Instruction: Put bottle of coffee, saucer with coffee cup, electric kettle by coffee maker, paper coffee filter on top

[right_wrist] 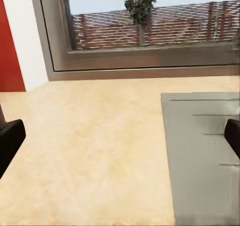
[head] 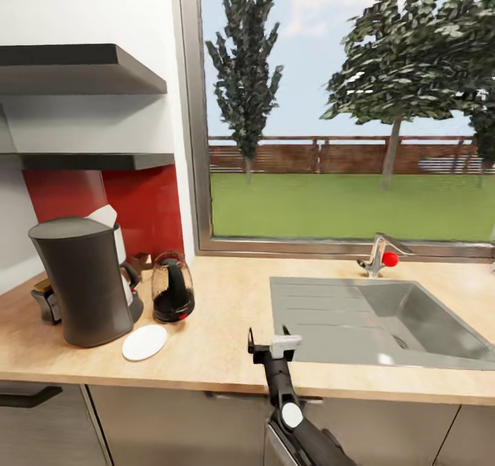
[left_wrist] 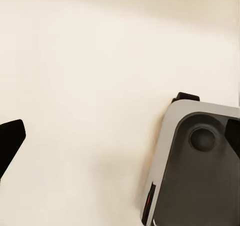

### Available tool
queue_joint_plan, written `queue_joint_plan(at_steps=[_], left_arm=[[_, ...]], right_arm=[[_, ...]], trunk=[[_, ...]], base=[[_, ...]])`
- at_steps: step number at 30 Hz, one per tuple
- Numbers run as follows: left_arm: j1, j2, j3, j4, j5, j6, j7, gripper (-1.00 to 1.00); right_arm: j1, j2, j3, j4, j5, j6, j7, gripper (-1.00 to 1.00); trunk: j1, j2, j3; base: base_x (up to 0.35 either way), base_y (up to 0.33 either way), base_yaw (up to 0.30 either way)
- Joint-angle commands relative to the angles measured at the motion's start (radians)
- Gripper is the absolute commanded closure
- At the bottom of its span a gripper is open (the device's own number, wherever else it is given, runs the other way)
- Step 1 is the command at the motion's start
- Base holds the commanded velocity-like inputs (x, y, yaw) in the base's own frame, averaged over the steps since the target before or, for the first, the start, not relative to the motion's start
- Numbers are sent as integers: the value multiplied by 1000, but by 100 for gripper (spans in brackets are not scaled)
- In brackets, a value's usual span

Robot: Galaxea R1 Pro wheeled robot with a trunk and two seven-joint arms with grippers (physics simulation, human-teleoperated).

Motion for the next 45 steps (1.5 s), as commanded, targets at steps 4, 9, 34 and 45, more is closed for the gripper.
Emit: queue_joint_plan(at_steps=[4, 9, 34, 45], left_arm=[[1, -1, 3, -2, 5, -1, -1, -100], [1, -1, 3, -2, 6, -1, -1, -100], [13, 0, 4, 19, -30, 2, -1, -100], [11, -1, 3, 51, -36, 15, 7, -100]], right_arm=[[51, -1, 7, 89, -10, -196, -33, -100], [65, 2, 9, 391, -10, -584, -133, -100], [227, 7, -39, 695, -118, 168, 82, -100], [227, 10, -57, 694, -168, 178, 262, -100]], trunk=[[0, -1, -1], [0, -1, 0], [0, -1, 0], [0, -1, 0]], base=[[0, 0, -247], [0, 0, -241], [0, 0, -121], [0, 0, 0]])
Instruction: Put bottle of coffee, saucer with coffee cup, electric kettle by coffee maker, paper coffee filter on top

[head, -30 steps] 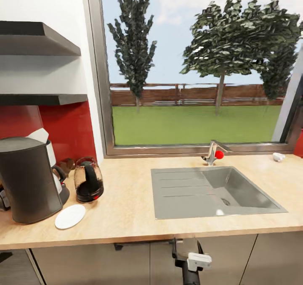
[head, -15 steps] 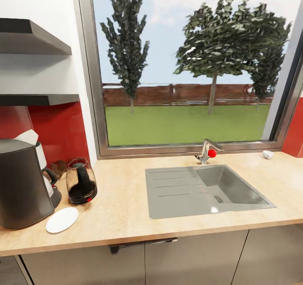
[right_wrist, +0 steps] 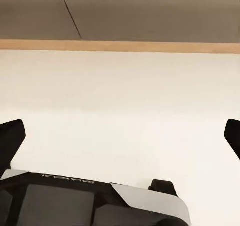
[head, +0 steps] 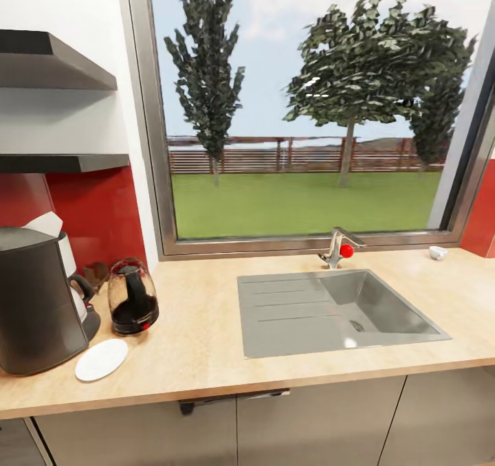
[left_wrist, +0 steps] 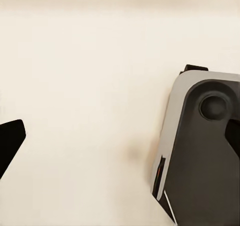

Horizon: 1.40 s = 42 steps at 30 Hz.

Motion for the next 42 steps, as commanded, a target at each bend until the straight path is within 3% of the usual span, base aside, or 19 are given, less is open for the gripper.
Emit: queue_joint_plan(at_steps=[1, 7, 14, 21, 25, 28, 30, 31, 32, 34, 36, 42], left_arm=[[0, 0, 4, -2, 8, -2, -1, -100], [-1, 2, -1, -3, 7, -5, 3, -100], [-1, 1, 2, -3, 6, -7, 3, -100], [-1, -2, 3, -2, 1, -12, -4, -100], [0, -1, -7, -2, -74, -16, -8, -100], [-1, 17, -11, -9, -142, -20, -11, -100], [-5, 51, -13, -28, -177, -25, -88, -100], [-25, 69, -11, -95, -188, -31, -353, -100], [-36, 69, -11, -133, -190, -32, -410, -100], [-45, 60, -11, -186, -191, -32, -450, -100], [-49, 34, -12, -252, -191, -31, -466, -100], [-47, 28, -16, -260, -192, -44, -468, -100]], right_arm=[[-1, 0, 8, 1, -7, -3, -4, -100], [-1, -9, 3, 0, -12, -4, -4, -100], [-1, -12, 4, 1, -89, -4, -7, -100], [-1, -38, 5, 2, -106, -3, -5, -100], [-1, -40, 5, 2, -107, -3, -4, -100], [-1, -42, 4, 2, -107, -3, -4, -100], [-1, -44, 4, 2, -107, -3, -4, -100], [-1, -56, 4, 2, -107, -3, -3, -100], [-1, -65, 4, 2, -107, -3, -3, -100], [-1, -82, 4, 2, -108, -3, -2, -100], [-1, -97, 3, 0, -111, -3, -1, -100], [-1, -98, 1, 0, -126, -3, -1, -100]], trunk=[[0, -1, -1], [0, -1, -1], [0, -1, -2], [0, -1, -4], [0, -1, -5], [0, -1, -6], [0, -1, -7], [0, -1, -7], [0, -1, -8], [0, -1, -9], [0, -1, -9], [0, -1, -12]], base=[[0, 0, 0], [0, 0, -236], [0, 0, -299], [0, 0, -300], [0, 0, -300], [0, 0, -300], [0, 0, -300], [0, 0, -300], [0, 0, -300], [0, 0, -300], [0, 0, -300], [21, -182, -300]])
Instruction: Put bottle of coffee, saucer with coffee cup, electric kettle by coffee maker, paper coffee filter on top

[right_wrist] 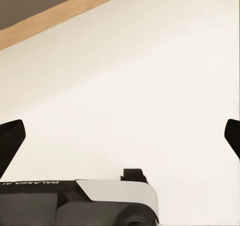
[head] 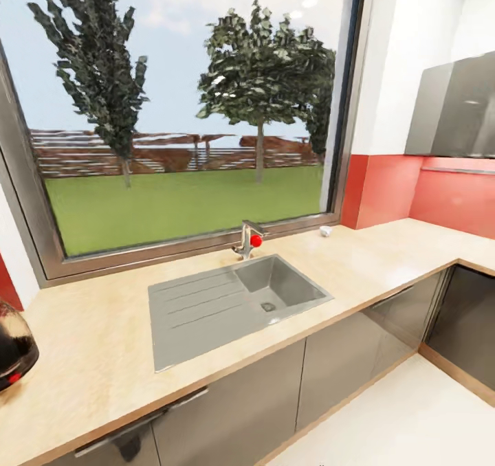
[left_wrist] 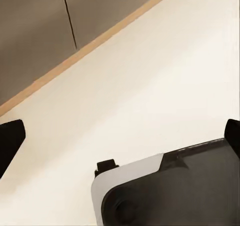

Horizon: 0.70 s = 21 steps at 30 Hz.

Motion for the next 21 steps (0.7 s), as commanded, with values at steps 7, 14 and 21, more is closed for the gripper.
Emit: queue_joint_plan(at_steps=[7, 14, 21], left_arm=[[0, 0, 2, 2, -9, -12, -2, -100], [0, 0, -1, 2, -9, -12, -1, -100], [0, -1, -1, 3, -9, -12, -1, -100]], right_arm=[[-1, 0, 10, 1, -73, -1, -3, -100], [-1, 0, 9, 1, -76, -1, -3, -100], [-1, -1, 8, 1, -77, -1, -3, -100]], trunk=[[0, -1, -4], [0, -1, -9], [0, -1, -18]], base=[[28, -270, -300], [37, -273, -280], [157, -259, -202]])
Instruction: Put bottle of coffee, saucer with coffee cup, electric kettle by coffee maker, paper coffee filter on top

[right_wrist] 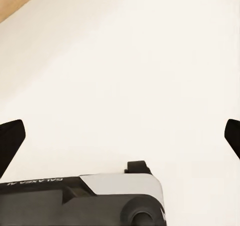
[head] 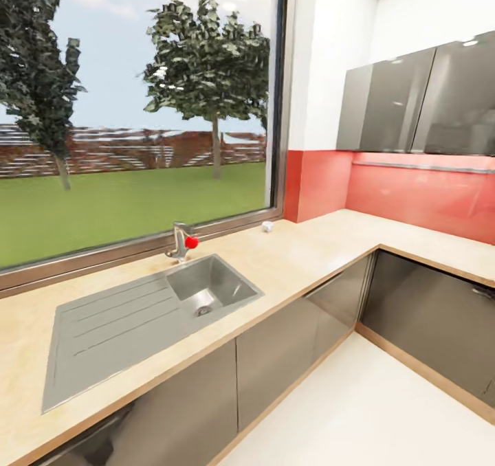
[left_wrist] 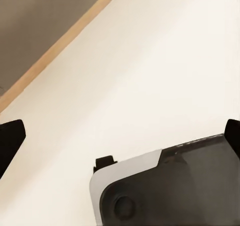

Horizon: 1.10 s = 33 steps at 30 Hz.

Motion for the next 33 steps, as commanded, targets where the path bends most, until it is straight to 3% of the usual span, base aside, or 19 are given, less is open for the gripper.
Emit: queue_joint_plan(at_steps=[1, 33], left_arm=[[0, 0, 2, 0, -9, -5, -1, -100], [0, 2, 2, 1, -7, -7, 2, -100]], right_arm=[[-1, 0, 9, 0, -7, -2, -3, -100], [-1, 2, 10, 0, -7, -2, -3, -100]], trunk=[[1, -1, -3], [1, -1, -46]], base=[[170, -255, -190], [209, -246, -184]])
